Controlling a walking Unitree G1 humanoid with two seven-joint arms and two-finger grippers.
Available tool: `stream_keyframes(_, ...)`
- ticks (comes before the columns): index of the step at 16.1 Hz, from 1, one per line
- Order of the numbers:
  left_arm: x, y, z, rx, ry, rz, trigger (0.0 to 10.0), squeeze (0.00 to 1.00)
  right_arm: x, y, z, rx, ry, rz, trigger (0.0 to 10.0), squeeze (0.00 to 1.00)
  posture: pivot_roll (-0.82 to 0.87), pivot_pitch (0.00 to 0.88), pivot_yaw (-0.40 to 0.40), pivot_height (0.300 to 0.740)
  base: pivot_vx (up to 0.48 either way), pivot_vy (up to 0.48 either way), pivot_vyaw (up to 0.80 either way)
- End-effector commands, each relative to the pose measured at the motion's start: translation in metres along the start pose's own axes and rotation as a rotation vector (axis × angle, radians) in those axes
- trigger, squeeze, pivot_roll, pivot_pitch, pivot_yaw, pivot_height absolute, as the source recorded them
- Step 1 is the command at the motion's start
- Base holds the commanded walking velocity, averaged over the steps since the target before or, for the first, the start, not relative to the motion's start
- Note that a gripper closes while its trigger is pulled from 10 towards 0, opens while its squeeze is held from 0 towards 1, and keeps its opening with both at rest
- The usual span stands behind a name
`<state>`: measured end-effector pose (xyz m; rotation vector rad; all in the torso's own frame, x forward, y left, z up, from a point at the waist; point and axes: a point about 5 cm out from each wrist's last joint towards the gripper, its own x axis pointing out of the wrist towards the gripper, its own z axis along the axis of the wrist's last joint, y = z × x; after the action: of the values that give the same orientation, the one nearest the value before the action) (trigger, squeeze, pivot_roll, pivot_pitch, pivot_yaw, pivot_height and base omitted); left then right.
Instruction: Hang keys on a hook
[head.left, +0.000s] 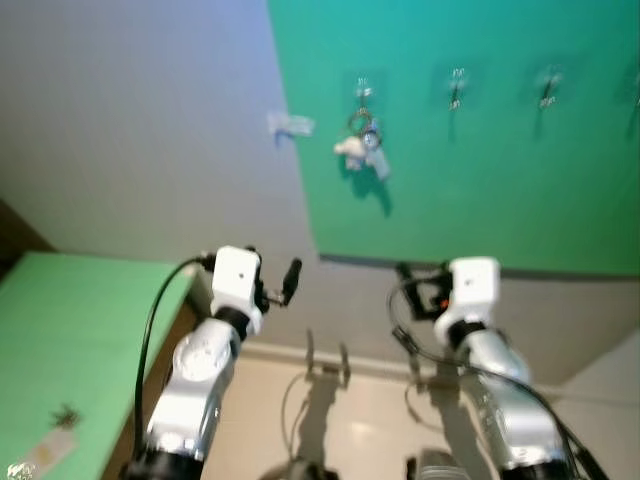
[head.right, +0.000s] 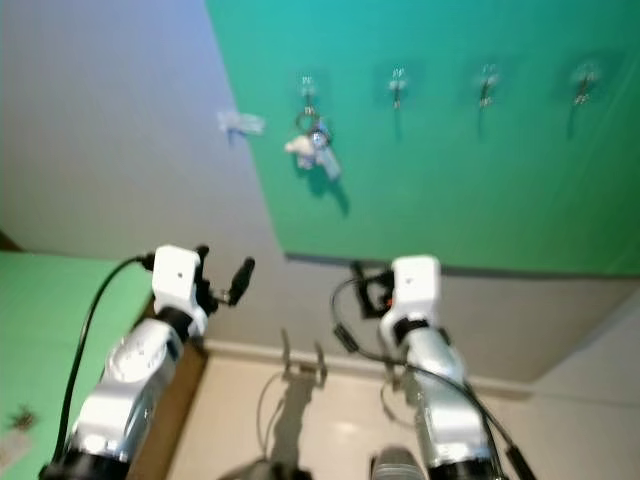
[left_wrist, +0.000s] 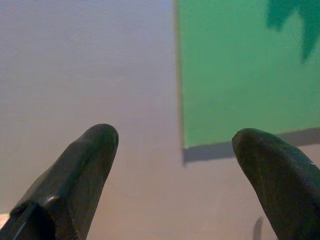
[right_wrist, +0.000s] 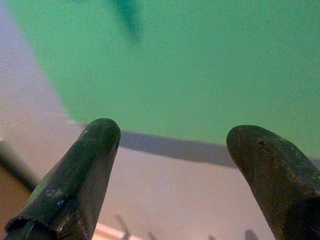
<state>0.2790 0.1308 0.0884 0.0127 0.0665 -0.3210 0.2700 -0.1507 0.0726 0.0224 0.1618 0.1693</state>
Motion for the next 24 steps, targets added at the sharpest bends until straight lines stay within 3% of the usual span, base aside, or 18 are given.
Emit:
stream_keyframes(1, -0.002, 0.0, -0.004, -0.02, 0.005, -0.006, 10.0, 0.0, -0.005, -0.007, -0.002, -0.009, -0.011, -0.019, 10.0, 0.0, -0.25, 0.052, 0.166, 0.72, 0.0, 0.48, 0.0)
stream_keyframes(3, -0.013, 0.008, -0.009, -0.018, -0.013, 0.047, 10.0, 0.0, -0.018, -0.011, -0.003, -0.054, -0.056, -0.001, 10.0, 0.0, -0.25, 0.049, 0.169, 0.72, 0.0, 0.48, 0.0)
stream_keyframes(6, -0.025, 0.01, -0.02, 0.008, 0.012, 0.049, 10.0, 0.0, -0.026, -0.017, -0.006, -0.036, -0.056, -0.016, 10.0, 0.0, -0.26, 0.05, 0.168, 0.72, 0.0, 0.48, 0.0)
stream_keyframes(8, -0.031, 0.008, -0.028, -0.034, 0.029, 0.051, 10.0, 0.0, -0.028, -0.016, -0.011, -0.038, -0.037, -0.014, 10.0, 0.0, -0.26, 0.047, 0.167, 0.72, 0.0, 0.469, 0.0)
stream_keyframes(12, -0.022, 0.006, -0.027, -0.02, 0.031, 0.04, 10.0, 0.0, -0.021, -0.013, -0.011, -0.056, -0.032, -0.005, 10.0, 0.0, -0.25, 0.043, 0.163, 0.72, 0.0, 0.0, 0.6)
stream_keyframes(16, -0.011, -0.001, -0.027, -0.061, 0.031, 0.009, 10.0, 0.0, -0.012, -0.008, -0.012, -0.091, -0.016, 0.011, 10.0, 0.0, -0.26, 0.042, 0.127, 0.72, 0.0, 0.0, 0.0)
stream_keyframes(20, -0.004, -0.012, -0.029, -0.06, 0.031, -0.017, 10.0, 0.0, -0.007, -0.021, -0.005, -0.138, -0.019, 0.007, 10.0, 0.0, -0.26, 0.029, 0.099, 0.72, 0.0, 0.0, 0.0)
stream_keyframes(24, 0.001, -0.011, -0.024, -0.021, 0.02, -0.026, 10.0, 0.0, -0.002, -0.014, -0.007, -0.098, -0.017, 0.019, 10.0, 0.0, -0.25, 0.032, 0.115, 0.72, 0.0, 0.0, 0.4)
